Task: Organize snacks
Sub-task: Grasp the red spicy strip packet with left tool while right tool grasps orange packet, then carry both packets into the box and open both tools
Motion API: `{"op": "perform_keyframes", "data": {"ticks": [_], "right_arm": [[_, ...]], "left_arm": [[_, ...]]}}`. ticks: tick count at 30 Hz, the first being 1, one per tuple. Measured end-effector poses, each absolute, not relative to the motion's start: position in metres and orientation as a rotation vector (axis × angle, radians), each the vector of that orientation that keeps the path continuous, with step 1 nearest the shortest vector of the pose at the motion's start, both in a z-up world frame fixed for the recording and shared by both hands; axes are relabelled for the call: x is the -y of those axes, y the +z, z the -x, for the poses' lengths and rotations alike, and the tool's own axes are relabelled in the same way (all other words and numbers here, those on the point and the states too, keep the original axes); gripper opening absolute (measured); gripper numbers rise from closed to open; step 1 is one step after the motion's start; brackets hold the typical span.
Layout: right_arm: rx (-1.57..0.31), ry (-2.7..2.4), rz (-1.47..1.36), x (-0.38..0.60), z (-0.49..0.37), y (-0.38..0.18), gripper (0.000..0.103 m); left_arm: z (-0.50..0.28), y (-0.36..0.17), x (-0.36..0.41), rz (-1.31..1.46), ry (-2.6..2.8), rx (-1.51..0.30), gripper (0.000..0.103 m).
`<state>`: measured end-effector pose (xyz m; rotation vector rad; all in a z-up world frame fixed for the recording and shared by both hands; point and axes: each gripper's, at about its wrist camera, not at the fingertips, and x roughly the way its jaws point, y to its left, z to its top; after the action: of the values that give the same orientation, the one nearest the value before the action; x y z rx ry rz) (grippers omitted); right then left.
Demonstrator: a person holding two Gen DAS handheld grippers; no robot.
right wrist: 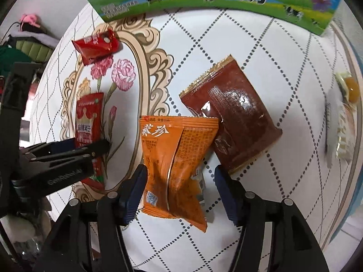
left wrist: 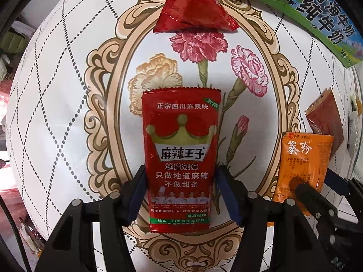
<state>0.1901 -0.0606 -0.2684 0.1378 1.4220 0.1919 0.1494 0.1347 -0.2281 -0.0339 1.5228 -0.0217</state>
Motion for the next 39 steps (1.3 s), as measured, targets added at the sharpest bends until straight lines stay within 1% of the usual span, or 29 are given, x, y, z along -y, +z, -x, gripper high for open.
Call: {"op": "perform_keyframes", "data": {"ticks": [3, 8, 11, 13, 14, 15, 16, 18, 20, 21, 25, 29, 33, 34, 35, 36, 38, 39], "right_arm": [[-1.405, 0.199, -0.132, 0.046, -0.177, -0.264, 0.064], [-1.443, 0.206, -0.087, 0.024, -0.174, -0.284, 0.065], [-1.433, 0.195, -0.057, 0.018, -0.167, -0.292, 0.065], [-1.424, 0.188, -0.056, 0.018, -0.166, -0.293, 0.062], [-1.424, 0.185, -0.053, 0.019, -0.165, -0.293, 0.059], [-1.42, 0.184, -0.052, 0.02, -0.167, -0.294, 0.057], [-1.414, 0.182, -0.05, 0.018, -0.166, -0.293, 0.052], [-1.404, 0.19, -0.054, 0.019, -0.164, -0.291, 0.05], [-1.397, 0.199, -0.055, 0.022, -0.158, -0.286, 0.047], [-1.393, 0.209, -0.06, 0.023, -0.156, -0.282, 0.046], [-1.38, 0.256, -0.101, 0.029, -0.159, -0.259, 0.035], [-1.358, 0.291, -0.145, 0.044, -0.154, -0.234, 0.033], [-1.393, 0.329, -0.223, 0.055, -0.159, -0.234, 0.034], [-1.393, 0.323, -0.247, 0.055, -0.164, -0.24, 0.043], [-1.41, 0.317, -0.245, 0.054, -0.169, -0.243, 0.055], [-1.426, 0.307, -0.244, 0.053, -0.17, -0.246, 0.06], [-1.441, 0.308, -0.254, 0.045, -0.173, -0.255, 0.062], [-1.451, 0.304, -0.24, 0.031, -0.182, -0.271, 0.063]], "left_arm": [[-0.148, -0.225, -0.128, 0.026, -0.022, -1.522, 0.059], [-0.152, -0.229, -0.137, 0.018, -0.019, -1.523, 0.059], [-0.152, -0.231, -0.138, 0.001, -0.015, -1.521, 0.059], [-0.153, -0.233, -0.136, -0.014, -0.011, -1.517, 0.059], [-0.152, -0.234, -0.135, -0.02, -0.009, -1.514, 0.059], [-0.151, -0.233, -0.134, -0.027, -0.006, -1.509, 0.057], [-0.15, -0.231, -0.133, -0.03, -0.005, -1.505, 0.054], [-0.147, -0.226, -0.132, -0.031, -0.009, -1.496, 0.048], [-0.141, -0.218, -0.129, -0.024, -0.016, -1.496, 0.046], [-0.139, -0.216, -0.128, -0.013, -0.02, -1.498, 0.046], [-0.127, -0.204, -0.123, 0.047, -0.046, -1.505, 0.046], [-0.119, -0.187, -0.113, 0.092, -0.081, -1.502, 0.046], [-0.12, -0.183, -0.107, 0.084, -0.08, -1.501, 0.046], [-0.12, -0.186, -0.108, 0.074, -0.068, -1.503, 0.046], [-0.119, -0.189, -0.11, 0.058, -0.047, -1.507, 0.046], [-0.118, -0.192, -0.114, 0.054, -0.029, -1.513, 0.046], [-0.113, -0.202, -0.125, 0.067, 0.015, -1.54, 0.046], [-0.11, -0.207, -0.131, 0.072, 0.039, -1.551, 0.046]]}}
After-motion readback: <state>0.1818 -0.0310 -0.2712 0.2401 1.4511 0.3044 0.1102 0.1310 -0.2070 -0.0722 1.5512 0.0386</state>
